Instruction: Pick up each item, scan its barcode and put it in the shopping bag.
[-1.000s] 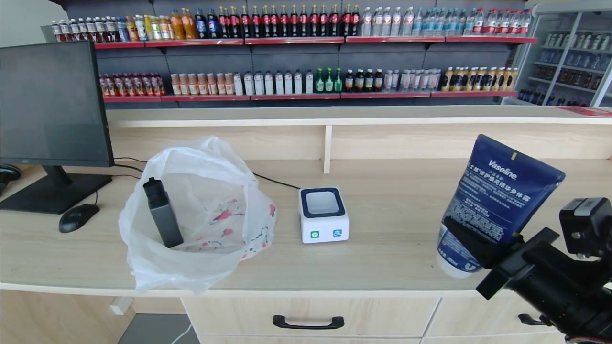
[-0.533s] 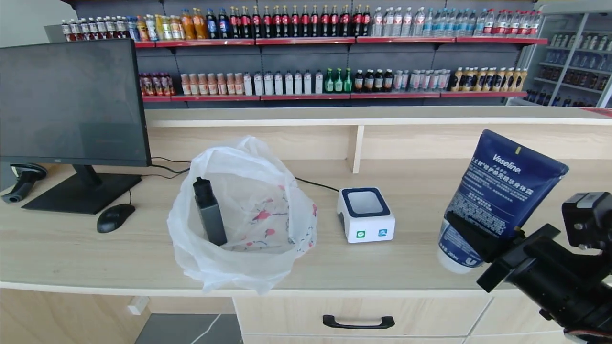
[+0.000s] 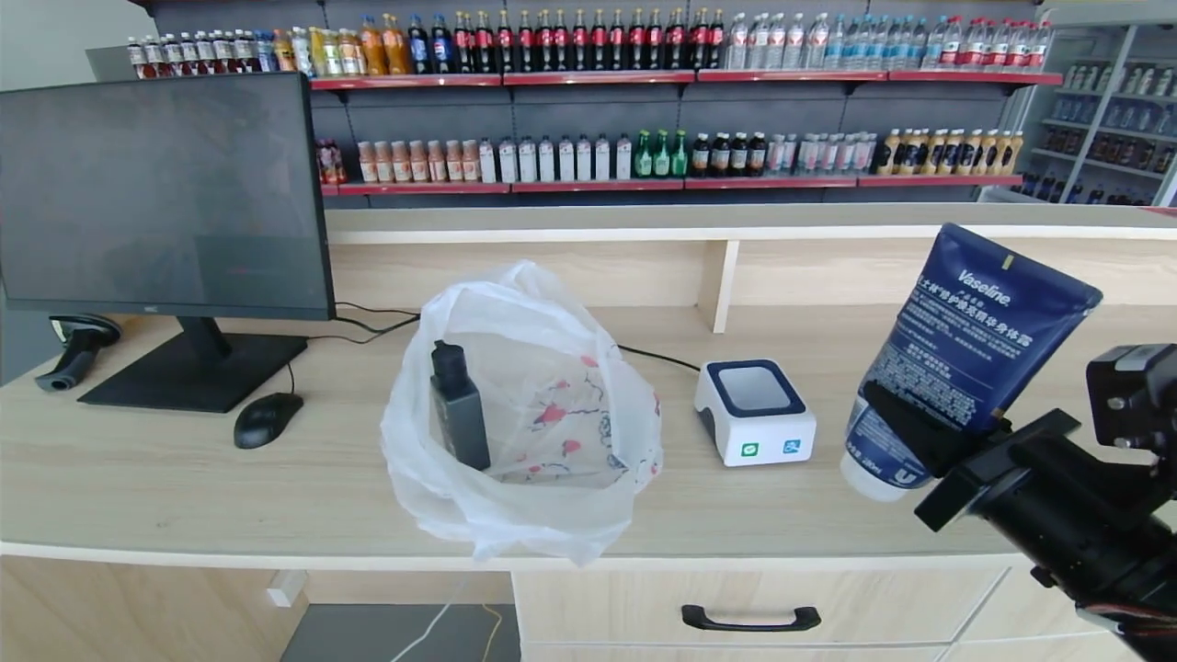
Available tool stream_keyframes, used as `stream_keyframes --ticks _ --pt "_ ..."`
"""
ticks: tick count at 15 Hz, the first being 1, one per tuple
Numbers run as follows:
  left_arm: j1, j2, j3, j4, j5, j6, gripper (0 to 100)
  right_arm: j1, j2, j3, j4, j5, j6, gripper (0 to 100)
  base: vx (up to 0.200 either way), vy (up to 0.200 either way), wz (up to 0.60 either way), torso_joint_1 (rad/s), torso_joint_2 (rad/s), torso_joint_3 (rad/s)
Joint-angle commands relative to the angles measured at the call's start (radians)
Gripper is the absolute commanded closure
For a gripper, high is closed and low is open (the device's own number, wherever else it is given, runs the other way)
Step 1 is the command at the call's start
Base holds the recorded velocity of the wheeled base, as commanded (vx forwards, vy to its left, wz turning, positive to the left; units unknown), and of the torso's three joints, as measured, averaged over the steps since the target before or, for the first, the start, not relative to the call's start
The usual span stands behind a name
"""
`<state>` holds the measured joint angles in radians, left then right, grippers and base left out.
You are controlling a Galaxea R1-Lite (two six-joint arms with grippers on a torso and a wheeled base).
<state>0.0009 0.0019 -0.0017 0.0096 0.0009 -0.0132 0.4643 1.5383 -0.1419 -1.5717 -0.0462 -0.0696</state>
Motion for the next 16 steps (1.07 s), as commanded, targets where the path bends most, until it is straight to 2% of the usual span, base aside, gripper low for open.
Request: stream_keyframes --ticks 1,4,10,16 --pt "0.001 0.0 0.0 0.0 0.001 -0.001 0 -0.003 0.019 -0.016 0.001 0.0 -0.001 100 0.0 0.0 -0.6 0.002 0.0 0.002" --pt "0.001 0.0 0.0 0.0 0.001 -0.001 0 0.004 0.023 -0.015 0.001 0.0 -0.001 100 0.0 0.0 -0.6 -0.001 0.0 0.005" --pt "0.001 0.0 0.0 0.0 0.001 -0.001 0 0.019 0.023 -0.013 0.001 0.0 -0.003 100 0.0 0.0 0.0 0.0 0.0 0.0" --pt "0.001 0.0 0.0 0.0 0.001 0.001 0 0.033 0.025 -0.013 0.001 0.0 -0.004 100 0.0 0.2 0.0 -0.002 0.0 0.004"
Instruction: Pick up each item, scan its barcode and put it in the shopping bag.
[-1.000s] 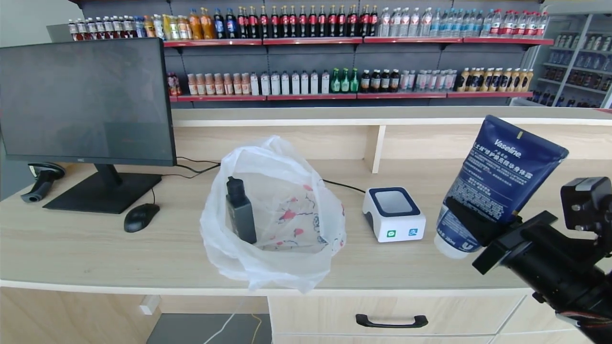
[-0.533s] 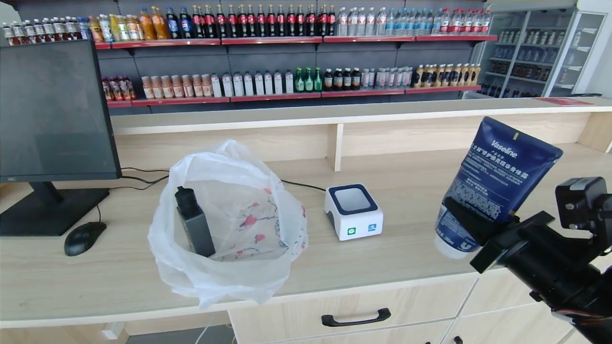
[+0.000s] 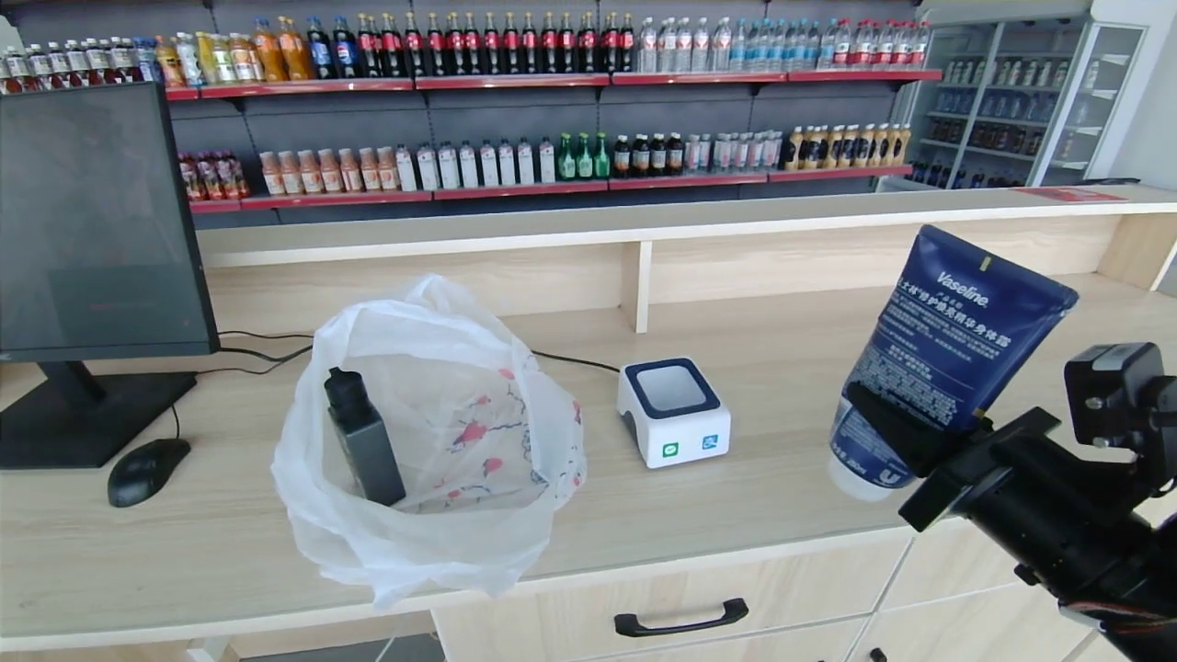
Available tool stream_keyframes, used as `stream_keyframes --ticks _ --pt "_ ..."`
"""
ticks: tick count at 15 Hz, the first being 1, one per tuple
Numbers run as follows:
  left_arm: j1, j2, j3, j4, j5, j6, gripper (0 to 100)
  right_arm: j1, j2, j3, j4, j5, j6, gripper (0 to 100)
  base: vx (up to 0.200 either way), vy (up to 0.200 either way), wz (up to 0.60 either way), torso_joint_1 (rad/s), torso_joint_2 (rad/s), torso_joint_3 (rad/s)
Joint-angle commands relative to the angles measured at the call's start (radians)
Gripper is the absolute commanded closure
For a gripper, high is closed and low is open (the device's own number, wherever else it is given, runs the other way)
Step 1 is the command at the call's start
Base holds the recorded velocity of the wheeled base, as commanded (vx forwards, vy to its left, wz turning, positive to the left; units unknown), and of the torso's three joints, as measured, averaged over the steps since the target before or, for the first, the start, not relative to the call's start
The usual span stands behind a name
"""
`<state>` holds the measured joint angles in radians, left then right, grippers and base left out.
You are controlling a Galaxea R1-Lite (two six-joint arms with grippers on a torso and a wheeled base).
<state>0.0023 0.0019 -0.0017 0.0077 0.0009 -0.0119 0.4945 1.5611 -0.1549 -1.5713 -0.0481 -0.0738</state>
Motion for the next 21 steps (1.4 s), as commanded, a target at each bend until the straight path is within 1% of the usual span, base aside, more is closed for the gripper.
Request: stream_keyframes --ticks 1,6,8,9,10,11,13,14,15,17,18,19,21 --pt "-0.001 0.0 0.0 0.002 0.001 0.001 0 0.003 0.004 0.0 0.0 0.002 -0.001 100 0.0 0.2 0.0 0.012 0.0 -0.002" --pt "-0.001 0.0 0.0 0.002 0.001 0.001 0 0.003 0.014 -0.012 0.0 0.004 -0.027 100 0.0 0.0 0.0 0.0 0.0 0.0" --pt "-0.001 0.0 0.0 0.002 0.001 0.001 0 0.004 0.025 -0.058 0.0 0.011 -0.06 100 0.0 0.0 0.0 0.0 0.0 0.0" --pt "-0.001 0.0 0.0 0.002 0.001 0.0 0 0.007 0.054 -0.112 0.0 0.074 -0.115 100 0.0 0.0 0.0 0.0 0.0 0.0" --pt "-0.001 0.0 0.0 0.002 0.001 0.003 0 0.001 0.074 -0.135 0.0 0.108 -0.153 100 0.0 0.0 0.0 0.0 0.0 0.0" --pt "-0.001 0.0 0.0 0.002 0.001 0.007 0 -0.001 0.085 -0.138 0.0 0.113 -0.175 100 0.0 0.0 0.0 0.0 0.0 0.0" --pt "-0.001 0.0 0.0 0.002 0.001 0.006 0 0.001 0.126 -0.141 0.0 0.117 -0.241 100 0.0 0.0 0.0 0.0 0.0 0.0" --pt "-0.001 0.0 0.0 0.002 0.001 0.006 0 0.001 0.142 -0.149 0.0 0.142 -0.314 100 0.0 0.0 0.0 0.0 0.0 0.0" --pt "-0.001 0.0 0.0 0.002 0.001 0.006 0 0.001 0.165 -0.164 0.0 0.189 -0.391 100 0.0 0.0 0.0 0.0 0.0 0.0" --pt "-0.001 0.0 0.0 0.002 0.001 0.006 0 -0.036 0.182 -0.216 0.0 0.217 -0.56 100 0.0 0.0 0.0 0.0 0.0 0.0" --pt "-0.001 0.0 0.0 0.002 0.001 0.006 0 -0.039 0.192 -0.238 0.0 0.235 -0.629 100 0.0 0.0 0.0 0.0 0.0 0.0" --pt "-0.001 0.0 0.0 0.002 0.001 0.006 0 -0.019 0.234 -0.27 0.0 0.277 -0.702 100 0.0 0.0 0.0 0.0 0.0 0.0" --pt "-0.001 0.0 0.0 0.002 0.001 0.006 0 0.006 0.28 -0.307 0.0 0.295 -0.778 100 0.0 0.0 0.0 0.0 0.0 0.0"
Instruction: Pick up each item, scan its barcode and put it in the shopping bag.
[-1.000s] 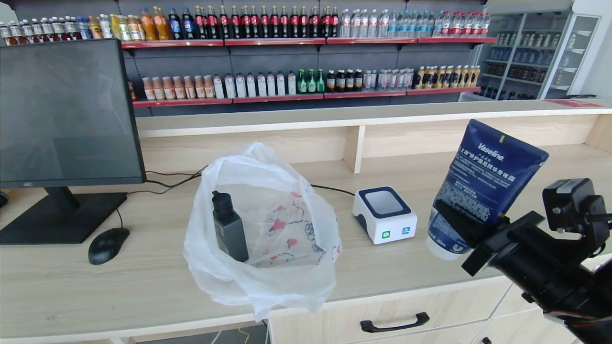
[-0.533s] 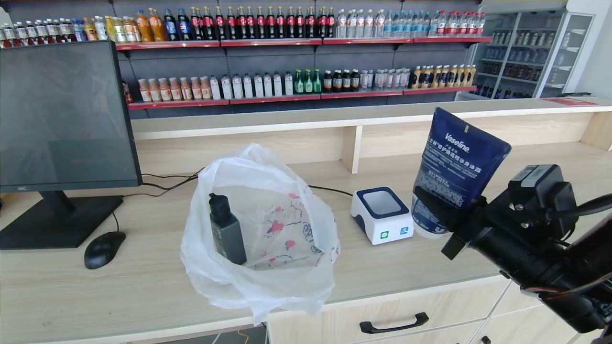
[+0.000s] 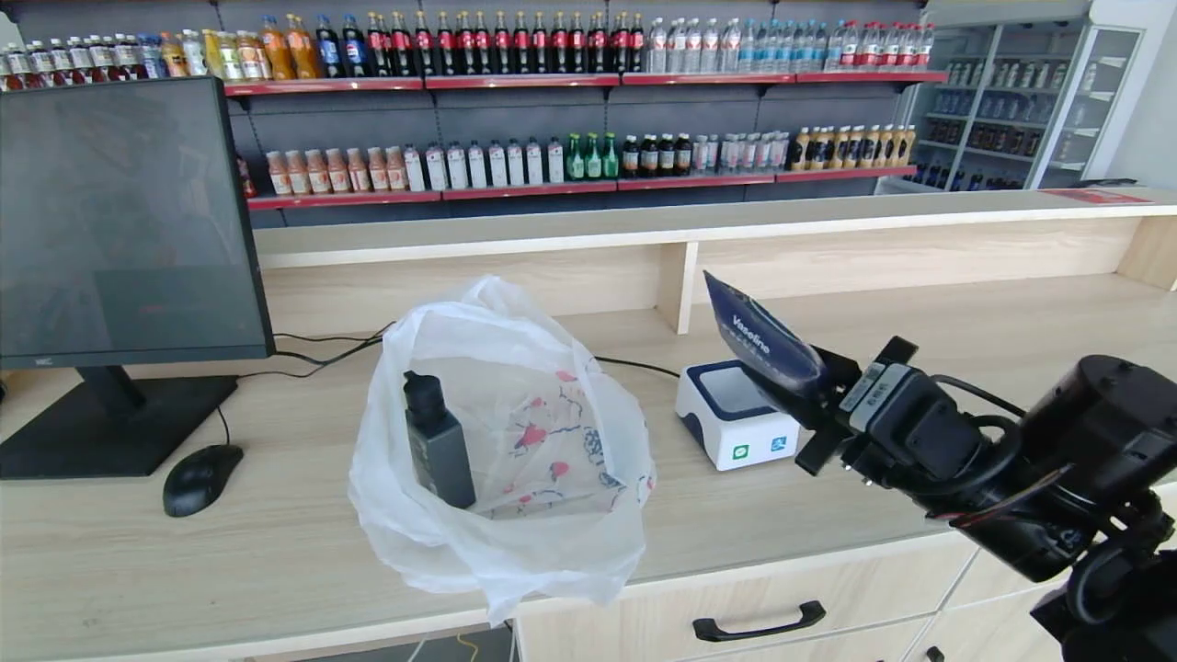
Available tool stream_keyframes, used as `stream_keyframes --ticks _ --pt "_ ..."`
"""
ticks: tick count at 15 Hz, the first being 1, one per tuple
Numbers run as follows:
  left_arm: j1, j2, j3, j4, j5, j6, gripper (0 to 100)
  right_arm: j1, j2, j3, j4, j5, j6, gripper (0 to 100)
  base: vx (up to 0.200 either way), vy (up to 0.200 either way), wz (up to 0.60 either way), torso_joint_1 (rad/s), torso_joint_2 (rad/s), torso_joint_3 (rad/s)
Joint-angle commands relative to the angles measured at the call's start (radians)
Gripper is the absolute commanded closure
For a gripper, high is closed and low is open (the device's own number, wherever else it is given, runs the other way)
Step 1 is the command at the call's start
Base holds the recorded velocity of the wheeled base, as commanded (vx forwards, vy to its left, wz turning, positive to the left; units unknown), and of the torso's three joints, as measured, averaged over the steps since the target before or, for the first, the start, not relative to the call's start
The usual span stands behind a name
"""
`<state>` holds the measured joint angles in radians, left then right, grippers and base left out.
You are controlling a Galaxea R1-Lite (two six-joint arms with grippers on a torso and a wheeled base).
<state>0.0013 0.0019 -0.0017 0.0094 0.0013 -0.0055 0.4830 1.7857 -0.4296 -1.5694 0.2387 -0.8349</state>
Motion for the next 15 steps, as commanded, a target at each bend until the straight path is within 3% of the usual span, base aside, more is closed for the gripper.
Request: stream_keyframes --ticks 1,6,7,10,15 --pt "0.0 0.0 0.0 0.0 0.0 -0.001 0 0.019 0.057 -0.043 -0.001 0.017 -0.085 100 0.0 0.0 0.0 0.0 0.0 0.0" --pt "0.0 0.0 0.0 0.0 0.0 -0.001 0 -0.004 0.109 -0.071 -0.001 0.116 -0.291 100 0.0 0.0 0.0 0.0 0.0 0.0" --pt "0.0 0.0 0.0 0.0 0.0 -0.001 0 -0.05 0.129 -0.084 -0.001 0.169 -0.334 100 0.0 0.0 0.0 0.0 0.0 0.0" --pt "0.0 0.0 0.0 0.0 0.0 -0.001 0 -0.103 0.173 -0.144 -0.001 0.274 -0.365 100 0.0 0.0 0.0 0.0 0.0 0.0" --pt "0.0 0.0 0.0 0.0 0.0 -0.001 0 -0.142 0.248 -0.192 -0.001 0.356 -0.418 100 0.0 0.0 0.0 0.0 0.0 0.0"
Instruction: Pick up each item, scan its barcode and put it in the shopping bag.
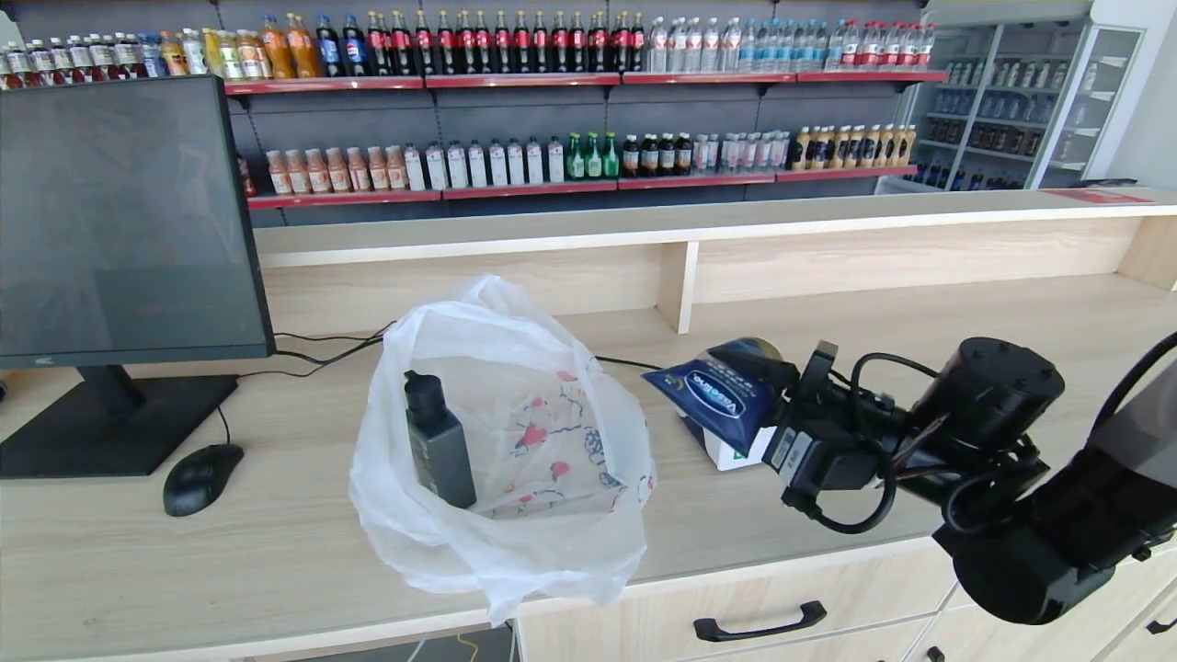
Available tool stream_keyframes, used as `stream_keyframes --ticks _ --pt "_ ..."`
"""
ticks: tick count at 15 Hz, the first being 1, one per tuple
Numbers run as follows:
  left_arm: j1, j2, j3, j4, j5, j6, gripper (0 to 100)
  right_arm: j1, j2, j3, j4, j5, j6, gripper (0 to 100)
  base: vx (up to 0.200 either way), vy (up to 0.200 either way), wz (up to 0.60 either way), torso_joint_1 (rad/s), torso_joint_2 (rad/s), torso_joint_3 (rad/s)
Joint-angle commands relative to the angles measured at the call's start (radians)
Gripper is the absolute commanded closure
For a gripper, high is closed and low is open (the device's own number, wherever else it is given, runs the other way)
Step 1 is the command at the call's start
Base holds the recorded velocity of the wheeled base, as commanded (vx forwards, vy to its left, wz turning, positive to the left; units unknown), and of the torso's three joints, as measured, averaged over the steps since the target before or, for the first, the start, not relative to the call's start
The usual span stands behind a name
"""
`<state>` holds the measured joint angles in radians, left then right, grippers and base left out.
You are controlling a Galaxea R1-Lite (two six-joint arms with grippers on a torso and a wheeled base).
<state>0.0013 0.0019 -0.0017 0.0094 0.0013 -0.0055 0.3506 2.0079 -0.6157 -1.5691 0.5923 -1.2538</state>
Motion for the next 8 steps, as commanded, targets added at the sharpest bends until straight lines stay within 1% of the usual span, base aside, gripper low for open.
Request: stream_keyframes --ticks 1,3,8 --pt "0.0 0.0 0.0 0.0 0.0 -0.001 0 -0.035 0.019 -0.012 -0.002 0.018 0.001 100 0.0 0.0 0.0 0.0 0.0 0.0" --pt "0.0 0.0 0.0 0.0 0.0 -0.001 0 -0.068 0.015 -0.007 -0.002 0.055 -0.004 100 0.0 0.0 0.0 0.0 0.0 0.0" --pt "-0.001 0.0 0.0 0.0 0.0 -0.001 0 -0.067 0.035 -0.009 -0.002 0.073 -0.038 100 0.0 0.0 0.0 0.0 0.0 0.0"
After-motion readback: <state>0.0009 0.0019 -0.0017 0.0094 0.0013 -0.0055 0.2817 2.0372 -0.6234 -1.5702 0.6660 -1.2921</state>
